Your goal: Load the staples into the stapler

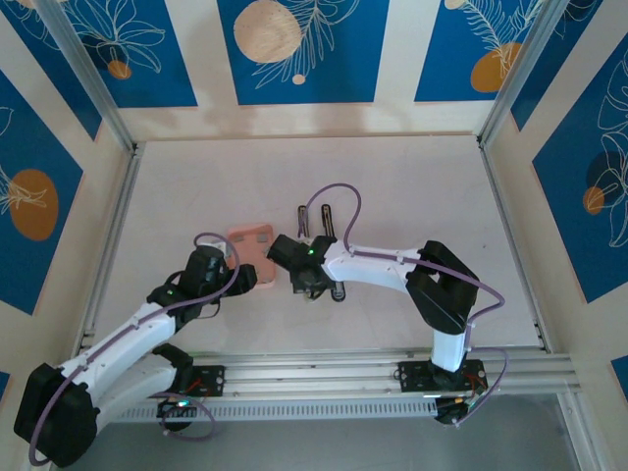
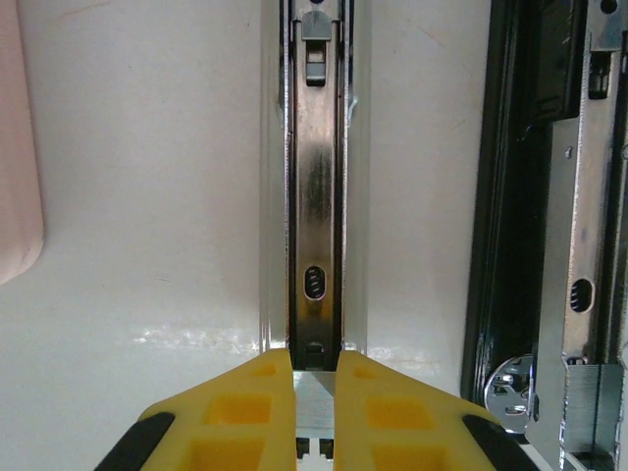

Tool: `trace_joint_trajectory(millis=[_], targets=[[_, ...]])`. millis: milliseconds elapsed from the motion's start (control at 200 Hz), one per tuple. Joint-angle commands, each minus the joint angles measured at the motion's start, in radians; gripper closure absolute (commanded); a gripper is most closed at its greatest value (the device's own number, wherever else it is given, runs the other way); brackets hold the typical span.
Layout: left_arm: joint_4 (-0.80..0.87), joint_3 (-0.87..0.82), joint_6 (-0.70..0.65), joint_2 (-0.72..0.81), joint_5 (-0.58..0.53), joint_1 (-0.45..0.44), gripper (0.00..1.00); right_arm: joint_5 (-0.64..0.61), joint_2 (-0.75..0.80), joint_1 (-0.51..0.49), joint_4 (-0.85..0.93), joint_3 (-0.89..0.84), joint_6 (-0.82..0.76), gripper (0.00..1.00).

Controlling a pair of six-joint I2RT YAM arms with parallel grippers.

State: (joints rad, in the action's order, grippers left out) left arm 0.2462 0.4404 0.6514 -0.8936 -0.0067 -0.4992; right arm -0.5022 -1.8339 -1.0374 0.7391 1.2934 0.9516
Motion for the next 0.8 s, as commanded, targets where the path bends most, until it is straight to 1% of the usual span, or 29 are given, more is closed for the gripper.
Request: trace_joint_trajectory(millis=[0, 205, 445, 670, 795], targets=[[-0.012, 0.034, -0.011, -0.004, 0.017, 0.018, 0.35, -0.020, 0.010, 0.005, -0.003, -0.015, 0.009, 0.87], [-0.012, 0.028, -0.009, -0.005, 0.017, 0.017, 0.35, -0.006, 0.029, -0.011, 0.006, -0.039, 0.035, 0.86], [-0.015, 0.025, -0.009, -0.004, 0.020, 0.017, 0.35, -0.011, 0.033, -0.014, 0.005, -0.042, 0.042, 0.83], [-0.013, 0.030, -0.006, -0.002, 0.021, 0.017, 0.35, -0.037, 0.049, -0.009, 0.020, -0.013, 0.015, 0.75], [-0.005, 0.038, -0.007, 0.001, 0.020, 0.017, 0.35, -0.053, 0.075, -0.005, 0.031, 0.000, 0.005, 0.73]])
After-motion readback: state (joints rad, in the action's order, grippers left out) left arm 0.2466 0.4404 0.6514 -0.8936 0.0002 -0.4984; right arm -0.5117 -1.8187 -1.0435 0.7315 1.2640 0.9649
